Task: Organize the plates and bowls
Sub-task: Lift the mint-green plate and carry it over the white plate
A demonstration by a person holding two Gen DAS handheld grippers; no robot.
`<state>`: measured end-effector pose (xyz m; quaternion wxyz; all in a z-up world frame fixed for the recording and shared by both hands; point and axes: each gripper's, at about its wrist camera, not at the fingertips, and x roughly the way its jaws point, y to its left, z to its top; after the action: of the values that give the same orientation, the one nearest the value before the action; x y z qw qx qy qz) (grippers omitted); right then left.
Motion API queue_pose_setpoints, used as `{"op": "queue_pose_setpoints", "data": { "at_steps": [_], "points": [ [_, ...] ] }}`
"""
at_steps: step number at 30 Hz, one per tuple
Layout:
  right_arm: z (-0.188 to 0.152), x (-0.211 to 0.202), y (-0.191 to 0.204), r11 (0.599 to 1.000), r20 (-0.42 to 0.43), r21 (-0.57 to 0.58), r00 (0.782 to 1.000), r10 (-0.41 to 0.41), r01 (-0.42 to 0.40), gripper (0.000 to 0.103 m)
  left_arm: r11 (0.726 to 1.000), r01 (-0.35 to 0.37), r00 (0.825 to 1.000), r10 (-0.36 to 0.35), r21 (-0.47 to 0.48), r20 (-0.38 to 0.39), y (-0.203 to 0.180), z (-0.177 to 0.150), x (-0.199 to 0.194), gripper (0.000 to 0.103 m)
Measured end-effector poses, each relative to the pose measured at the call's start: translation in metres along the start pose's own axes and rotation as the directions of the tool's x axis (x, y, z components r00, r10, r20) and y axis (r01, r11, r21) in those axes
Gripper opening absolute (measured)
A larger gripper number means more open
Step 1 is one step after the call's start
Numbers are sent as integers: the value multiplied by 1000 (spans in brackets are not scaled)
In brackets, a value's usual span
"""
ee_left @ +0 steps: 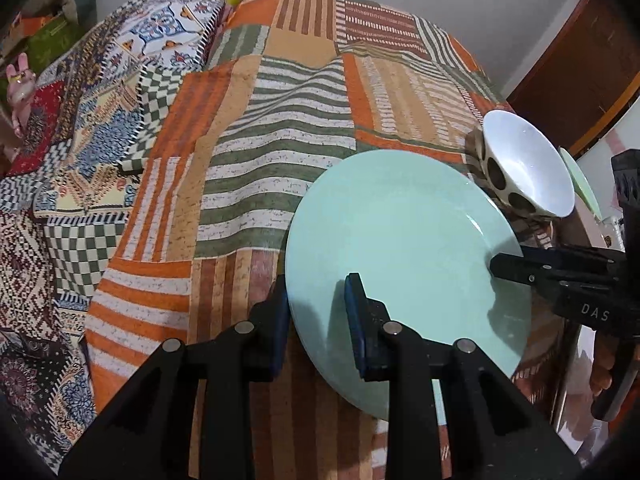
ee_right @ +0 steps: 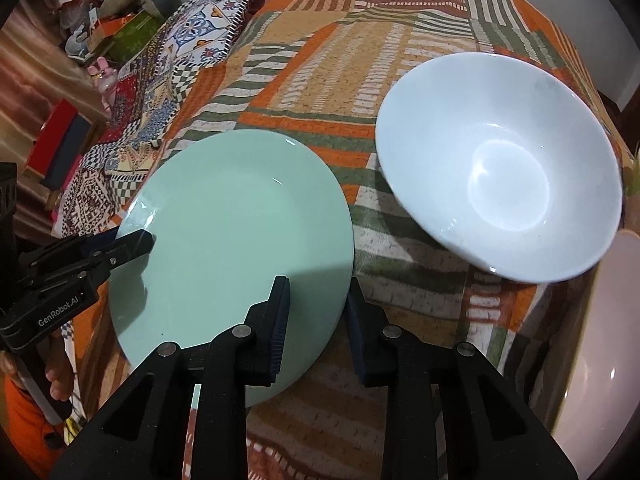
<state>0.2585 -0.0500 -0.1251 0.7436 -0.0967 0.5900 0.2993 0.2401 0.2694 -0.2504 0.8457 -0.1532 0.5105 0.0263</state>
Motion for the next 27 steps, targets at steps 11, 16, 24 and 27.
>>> {"op": "queue_pose_setpoints", "data": {
  "at_steps": [11, 16, 24, 27],
  "points": [
    [-14, -41, 10, 999, 94, -6, 995, 37, -36, 25, 1000, 15, 994, -13, -15, 113, -15, -14, -61, 26],
    [-22, -70, 13, 999, 163, -18, 986, 47, -45, 25, 1000, 6, 989, -7, 7, 149, -32, -23, -89, 26],
    [-37, -109, 15, 997, 250, -29, 966, 74, -69, 25, 1000, 17, 980, -21, 20, 197, -53, -35, -131, 26],
    [-46, -123, 14, 996, 277, -35, 957, 86, -79, 25, 999, 3, 975, -10, 33, 223, -64, -42, -145, 26]
  ]
}}
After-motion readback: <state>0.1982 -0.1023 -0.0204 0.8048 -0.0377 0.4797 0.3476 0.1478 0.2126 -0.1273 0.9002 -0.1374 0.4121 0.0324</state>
